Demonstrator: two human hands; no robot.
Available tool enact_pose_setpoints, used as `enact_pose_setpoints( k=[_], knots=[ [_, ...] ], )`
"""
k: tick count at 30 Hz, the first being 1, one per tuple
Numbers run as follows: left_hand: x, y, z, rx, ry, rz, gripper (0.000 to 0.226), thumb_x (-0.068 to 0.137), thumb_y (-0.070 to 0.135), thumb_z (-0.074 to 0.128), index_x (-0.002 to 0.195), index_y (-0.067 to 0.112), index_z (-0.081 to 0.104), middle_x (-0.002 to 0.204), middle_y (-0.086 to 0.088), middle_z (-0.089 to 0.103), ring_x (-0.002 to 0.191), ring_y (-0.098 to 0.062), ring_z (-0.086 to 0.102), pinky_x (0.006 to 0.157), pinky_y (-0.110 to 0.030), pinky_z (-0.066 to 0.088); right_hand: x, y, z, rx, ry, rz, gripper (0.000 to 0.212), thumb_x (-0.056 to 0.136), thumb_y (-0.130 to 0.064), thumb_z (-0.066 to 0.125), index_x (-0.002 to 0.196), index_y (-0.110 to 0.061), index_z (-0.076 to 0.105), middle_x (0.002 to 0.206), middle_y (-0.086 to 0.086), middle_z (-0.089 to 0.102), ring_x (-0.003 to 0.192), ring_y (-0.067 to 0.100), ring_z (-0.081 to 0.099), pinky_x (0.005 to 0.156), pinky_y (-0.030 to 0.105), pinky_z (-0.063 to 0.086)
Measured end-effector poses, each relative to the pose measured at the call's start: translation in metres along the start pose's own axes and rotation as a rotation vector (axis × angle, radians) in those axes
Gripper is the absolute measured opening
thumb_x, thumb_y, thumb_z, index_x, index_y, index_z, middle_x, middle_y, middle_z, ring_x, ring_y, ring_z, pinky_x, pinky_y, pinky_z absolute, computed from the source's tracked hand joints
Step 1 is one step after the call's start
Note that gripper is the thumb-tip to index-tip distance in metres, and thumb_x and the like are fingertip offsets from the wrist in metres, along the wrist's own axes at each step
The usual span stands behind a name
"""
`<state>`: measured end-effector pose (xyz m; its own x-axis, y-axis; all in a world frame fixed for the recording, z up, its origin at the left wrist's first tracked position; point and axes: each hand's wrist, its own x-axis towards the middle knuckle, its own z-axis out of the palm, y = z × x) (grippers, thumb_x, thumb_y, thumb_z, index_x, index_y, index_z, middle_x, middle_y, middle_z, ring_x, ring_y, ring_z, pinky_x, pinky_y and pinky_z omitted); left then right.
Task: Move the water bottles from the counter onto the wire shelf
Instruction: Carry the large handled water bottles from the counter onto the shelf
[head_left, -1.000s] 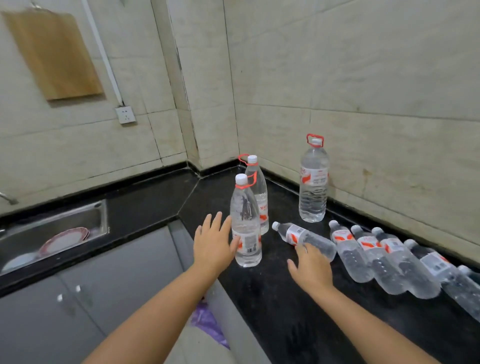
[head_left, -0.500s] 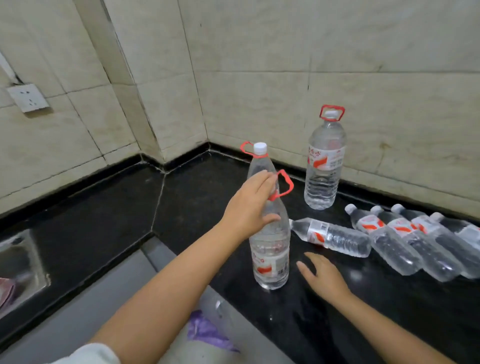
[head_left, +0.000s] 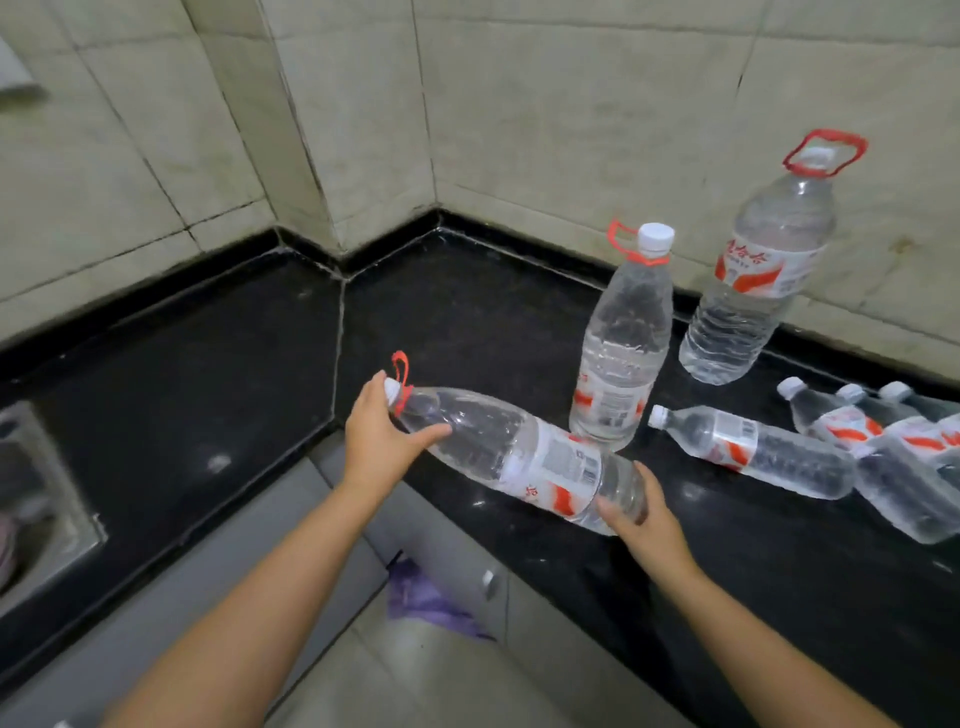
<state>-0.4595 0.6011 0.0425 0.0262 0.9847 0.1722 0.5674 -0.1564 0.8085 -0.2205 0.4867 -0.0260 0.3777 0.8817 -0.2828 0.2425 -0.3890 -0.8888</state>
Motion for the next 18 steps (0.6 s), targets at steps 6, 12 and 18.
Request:
enact_pose_setpoints(
  k=[6,12,18],
  knots=[
    [-0.032,-0.109,0.021,-0.265,0.046,-0.402,0.049,0.048,0.036,0.083,0.073,0.014,0.048,0.066,-0.002,0.052,0.066,-0.017,0.048,0.064,-0.028,0.042,0.024,-0.003,0.03,-0.132,0.066,-0.031,0.07,0.078,-0.025,0.072,0.138,-0.022,0.037,0.126,0.003,0.048,0.122,0.02,0.045,0.103,0.035,0.038],
    [-0.014,-0.13,0.027,-0.273,0.001,-0.387,0.041,0.065,0.016,0.082,0.065,0.023,0.042,0.06,0.007,0.045,0.054,-0.005,0.042,0.049,-0.011,0.037,0.041,-0.006,0.037,-0.118,0.137,-0.01,0.07,0.074,-0.026,0.074,0.136,-0.022,0.043,0.125,0.013,0.052,0.117,0.026,0.052,0.104,0.046,0.041],
    [-0.029,-0.143,0.025,-0.358,-0.079,-0.384,0.068,0.047,0.031,0.086,0.101,0.011,0.05,0.086,0.001,0.055,0.076,0.005,0.053,0.076,-0.012,0.044,0.03,-0.013,0.042,0.001,0.199,0.031,0.073,0.074,-0.011,0.075,0.138,-0.012,0.04,0.119,-0.001,0.054,0.114,0.018,0.052,0.105,0.035,0.039]
  ],
)
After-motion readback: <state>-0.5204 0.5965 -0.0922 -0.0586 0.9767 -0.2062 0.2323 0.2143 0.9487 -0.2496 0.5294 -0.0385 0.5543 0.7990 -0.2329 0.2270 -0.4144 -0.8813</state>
